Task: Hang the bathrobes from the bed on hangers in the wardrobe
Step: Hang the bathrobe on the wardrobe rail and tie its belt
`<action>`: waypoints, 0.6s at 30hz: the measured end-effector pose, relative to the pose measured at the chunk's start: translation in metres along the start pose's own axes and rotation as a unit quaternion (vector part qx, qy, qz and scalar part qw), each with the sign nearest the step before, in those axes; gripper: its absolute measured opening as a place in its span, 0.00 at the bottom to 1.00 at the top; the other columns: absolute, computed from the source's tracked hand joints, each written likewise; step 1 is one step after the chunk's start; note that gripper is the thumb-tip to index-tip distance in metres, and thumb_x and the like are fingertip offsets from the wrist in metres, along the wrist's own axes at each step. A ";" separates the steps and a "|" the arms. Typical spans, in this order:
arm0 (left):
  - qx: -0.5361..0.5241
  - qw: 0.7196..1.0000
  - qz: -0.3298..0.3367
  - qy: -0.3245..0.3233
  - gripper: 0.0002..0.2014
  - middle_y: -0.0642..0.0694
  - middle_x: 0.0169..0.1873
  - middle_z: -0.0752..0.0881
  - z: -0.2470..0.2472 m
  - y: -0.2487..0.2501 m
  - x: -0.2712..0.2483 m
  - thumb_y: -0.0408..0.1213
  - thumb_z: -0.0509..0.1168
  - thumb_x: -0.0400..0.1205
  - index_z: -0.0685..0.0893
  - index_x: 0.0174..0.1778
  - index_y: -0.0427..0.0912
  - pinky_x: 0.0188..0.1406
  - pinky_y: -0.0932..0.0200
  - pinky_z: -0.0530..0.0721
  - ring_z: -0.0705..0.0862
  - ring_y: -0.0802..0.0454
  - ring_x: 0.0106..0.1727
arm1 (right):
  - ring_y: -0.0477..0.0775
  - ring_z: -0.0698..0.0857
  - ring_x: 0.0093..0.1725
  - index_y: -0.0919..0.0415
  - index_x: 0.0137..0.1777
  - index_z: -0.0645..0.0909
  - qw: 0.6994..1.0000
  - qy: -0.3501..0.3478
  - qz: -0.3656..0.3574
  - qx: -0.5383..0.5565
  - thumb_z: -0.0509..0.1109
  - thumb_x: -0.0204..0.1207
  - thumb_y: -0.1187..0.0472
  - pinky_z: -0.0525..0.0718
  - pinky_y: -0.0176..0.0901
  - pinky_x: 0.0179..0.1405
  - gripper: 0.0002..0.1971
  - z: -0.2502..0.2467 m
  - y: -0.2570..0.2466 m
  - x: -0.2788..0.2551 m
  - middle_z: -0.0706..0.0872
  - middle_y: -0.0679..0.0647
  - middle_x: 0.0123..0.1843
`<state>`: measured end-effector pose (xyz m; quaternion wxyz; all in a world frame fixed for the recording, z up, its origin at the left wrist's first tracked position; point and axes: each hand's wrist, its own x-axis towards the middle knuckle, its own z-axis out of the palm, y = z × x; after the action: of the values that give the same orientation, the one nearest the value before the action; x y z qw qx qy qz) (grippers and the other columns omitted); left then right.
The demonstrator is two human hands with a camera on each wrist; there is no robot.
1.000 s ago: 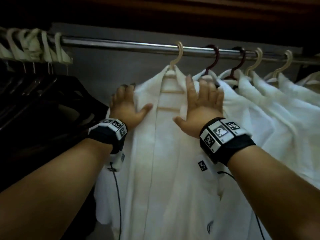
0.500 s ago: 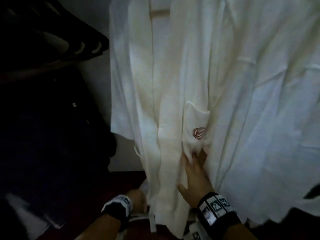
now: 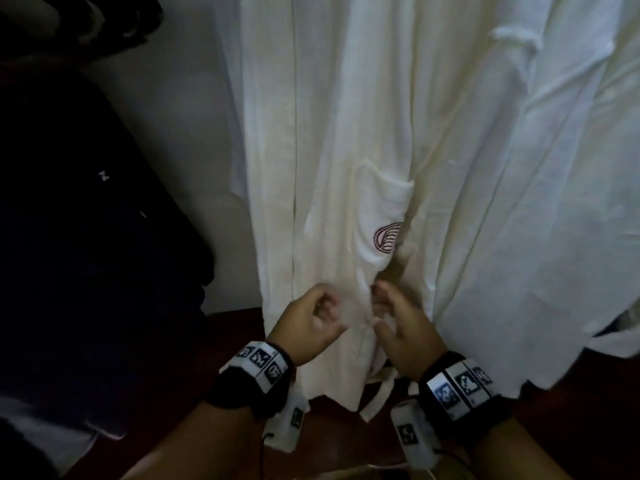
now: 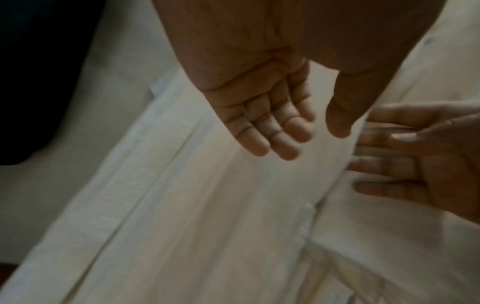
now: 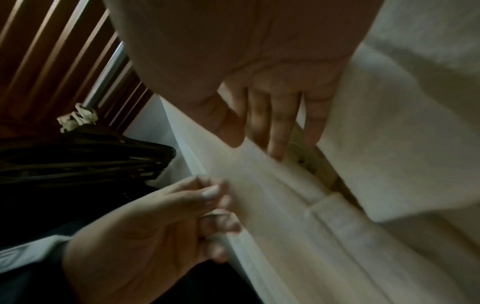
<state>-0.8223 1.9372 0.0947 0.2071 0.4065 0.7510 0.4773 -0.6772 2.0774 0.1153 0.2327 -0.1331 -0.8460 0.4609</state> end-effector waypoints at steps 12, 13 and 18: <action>-0.093 0.977 -0.119 0.153 0.10 0.51 0.50 0.87 -0.040 -0.031 0.030 0.34 0.61 0.85 0.85 0.48 0.54 0.57 0.60 0.77 0.84 0.50 0.58 | 0.50 0.80 0.65 0.52 0.75 0.73 0.983 -0.002 0.132 -0.130 0.68 0.78 0.62 0.75 0.37 0.65 0.25 0.004 0.013 0.013 0.80 0.51 0.68; -0.104 0.975 -0.116 0.156 0.11 0.52 0.50 0.87 -0.043 -0.033 0.025 0.33 0.61 0.85 0.84 0.49 0.54 0.58 0.61 0.76 0.83 0.51 0.59 | 0.51 0.80 0.65 0.51 0.76 0.72 0.977 -0.030 0.157 -0.143 0.68 0.79 0.60 0.75 0.38 0.66 0.25 0.012 0.016 0.016 0.79 0.51 0.69; -0.109 0.981 -0.104 0.119 0.08 0.58 0.45 0.86 -0.050 -0.028 0.014 0.36 0.61 0.84 0.84 0.48 0.52 0.54 0.63 0.77 0.84 0.61 0.51 | 0.57 0.73 0.76 0.43 0.83 0.57 0.941 -0.199 0.236 -0.141 0.67 0.77 0.47 0.75 0.49 0.73 0.35 0.076 0.029 0.032 0.68 0.51 0.80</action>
<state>-0.8769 1.9146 0.0936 0.2073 0.2417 0.7521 0.5770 -0.7437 2.0527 0.0647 -0.0773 -0.2659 -0.8758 0.3954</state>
